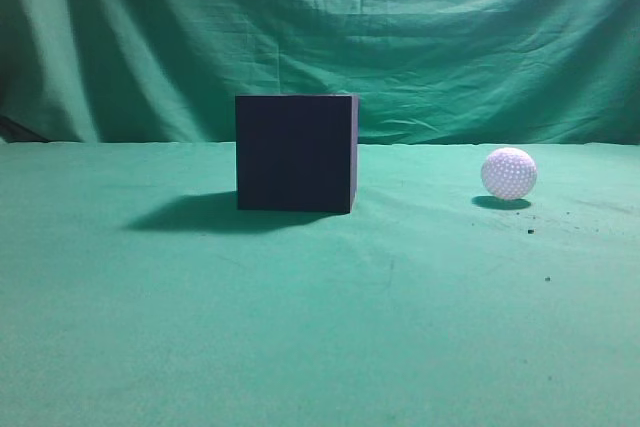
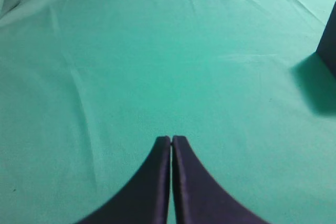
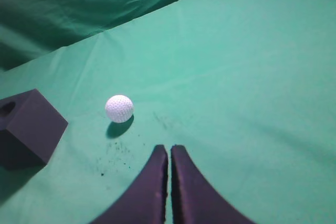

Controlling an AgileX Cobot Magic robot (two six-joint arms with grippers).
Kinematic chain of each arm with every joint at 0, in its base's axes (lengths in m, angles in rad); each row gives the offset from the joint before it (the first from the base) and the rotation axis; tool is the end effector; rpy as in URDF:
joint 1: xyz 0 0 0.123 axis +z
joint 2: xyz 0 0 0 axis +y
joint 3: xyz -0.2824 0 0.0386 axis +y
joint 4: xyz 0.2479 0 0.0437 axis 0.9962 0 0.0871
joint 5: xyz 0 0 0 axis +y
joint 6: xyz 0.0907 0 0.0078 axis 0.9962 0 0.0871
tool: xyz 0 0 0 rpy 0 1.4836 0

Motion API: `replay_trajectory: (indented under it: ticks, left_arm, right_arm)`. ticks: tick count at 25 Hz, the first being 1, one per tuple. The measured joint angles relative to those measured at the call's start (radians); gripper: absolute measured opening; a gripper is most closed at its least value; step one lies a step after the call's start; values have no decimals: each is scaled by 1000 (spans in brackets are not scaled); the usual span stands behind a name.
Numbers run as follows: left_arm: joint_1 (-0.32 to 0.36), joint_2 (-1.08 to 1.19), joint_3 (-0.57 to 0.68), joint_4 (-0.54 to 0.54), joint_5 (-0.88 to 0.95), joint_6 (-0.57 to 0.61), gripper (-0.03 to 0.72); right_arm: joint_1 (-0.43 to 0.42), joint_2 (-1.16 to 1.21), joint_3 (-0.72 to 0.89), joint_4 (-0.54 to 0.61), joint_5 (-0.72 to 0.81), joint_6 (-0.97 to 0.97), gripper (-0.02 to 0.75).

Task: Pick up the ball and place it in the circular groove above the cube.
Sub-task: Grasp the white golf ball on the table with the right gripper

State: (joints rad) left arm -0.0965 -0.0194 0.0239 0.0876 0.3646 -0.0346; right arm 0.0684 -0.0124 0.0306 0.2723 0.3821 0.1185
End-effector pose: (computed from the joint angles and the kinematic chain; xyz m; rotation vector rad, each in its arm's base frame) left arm 0.0524 -0.0022 0.1734 0.1113 1.8479 -0.0054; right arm 0.0515 0.0127 0.1704 0.2163 1.8762 0.3965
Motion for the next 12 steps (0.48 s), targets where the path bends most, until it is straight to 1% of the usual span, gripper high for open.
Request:
replay_trajectory:
  ticks: [3,9,10,12]
  left_arm:
    - [0,0,0,0,0,0,0]
    - [0,0,0,0,0,0,0]
    - [0,0,0,0,0,0,0]
    - [0,0,0,0,0,0,0]
  right_arm:
    - [0,0,0,0,-62,0,0]
    - [0,0,0,2,-377,0,0]
    - [0,0,0,2,-400,-7,0]
    - [0,10,-27,2,-391,-46,0]
